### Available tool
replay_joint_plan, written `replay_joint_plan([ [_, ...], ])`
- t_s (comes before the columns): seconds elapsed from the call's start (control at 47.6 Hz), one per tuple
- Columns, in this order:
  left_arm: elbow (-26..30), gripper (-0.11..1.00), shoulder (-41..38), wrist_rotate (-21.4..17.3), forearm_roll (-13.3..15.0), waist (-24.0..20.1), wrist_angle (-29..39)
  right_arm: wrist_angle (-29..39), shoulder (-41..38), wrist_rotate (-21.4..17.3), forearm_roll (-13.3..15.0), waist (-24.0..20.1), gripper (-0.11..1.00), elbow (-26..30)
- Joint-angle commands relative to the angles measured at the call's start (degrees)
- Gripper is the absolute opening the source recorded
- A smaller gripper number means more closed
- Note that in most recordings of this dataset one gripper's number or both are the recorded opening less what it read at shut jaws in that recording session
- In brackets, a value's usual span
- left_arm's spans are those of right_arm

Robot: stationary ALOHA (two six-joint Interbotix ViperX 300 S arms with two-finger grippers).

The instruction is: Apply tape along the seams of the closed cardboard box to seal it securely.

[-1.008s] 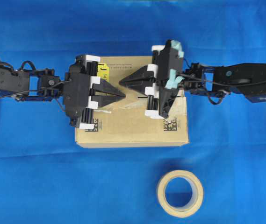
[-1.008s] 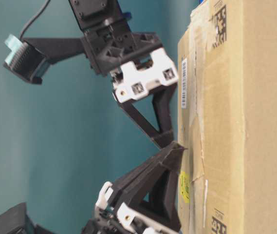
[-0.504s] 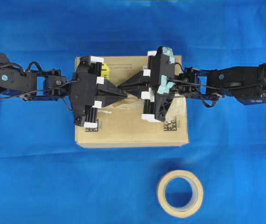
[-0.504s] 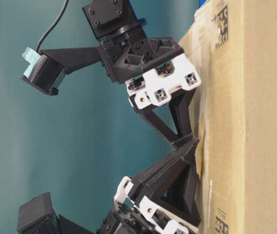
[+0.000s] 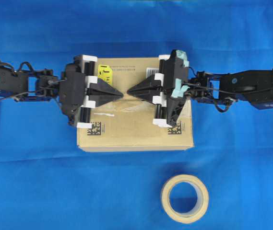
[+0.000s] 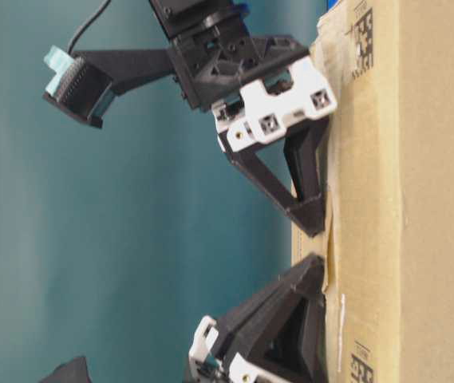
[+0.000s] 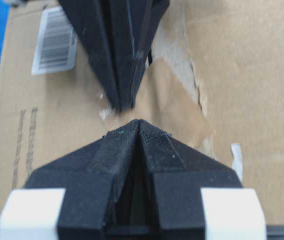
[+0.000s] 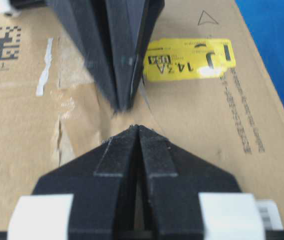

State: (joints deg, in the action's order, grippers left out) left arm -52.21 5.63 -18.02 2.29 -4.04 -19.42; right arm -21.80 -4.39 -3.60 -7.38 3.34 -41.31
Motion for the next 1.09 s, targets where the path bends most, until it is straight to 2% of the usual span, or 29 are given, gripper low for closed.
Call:
replay_joint_plan([
  [0.0,-0.7,0.00,1.7,0.1,0.1,-0.5,0.1,0.2,1.9,0.0,-0.5,-0.2,0.00,-0.9],
  [0.252,-3.0,0.00,4.8,0.1,0.1,-0.4,0.1,0.2,6.1,0.0,-0.6,-0.3,0.00,-3.6],
  [0.483,0.8,0.00,7.1,0.0,0.1,2.6,-0.2,-0.5,9.0,0.4,-0.4,-0.2,0.00,-2.6],
  [0.651,3.3,0.00,4.8,0.1,0.1,3.6,-0.4,-1.9,6.4,1.0,-0.1,-0.3,-0.01,0.5],
  [0.84,5.2,0.00,1.3,0.0,0.1,3.7,-0.4,-0.3,1.2,1.0,0.4,-0.6,0.00,5.0],
  [1.071,5.6,0.00,-0.8,0.0,0.1,3.8,-1.1,1.1,-2.0,1.0,0.6,-1.5,0.00,7.4],
])
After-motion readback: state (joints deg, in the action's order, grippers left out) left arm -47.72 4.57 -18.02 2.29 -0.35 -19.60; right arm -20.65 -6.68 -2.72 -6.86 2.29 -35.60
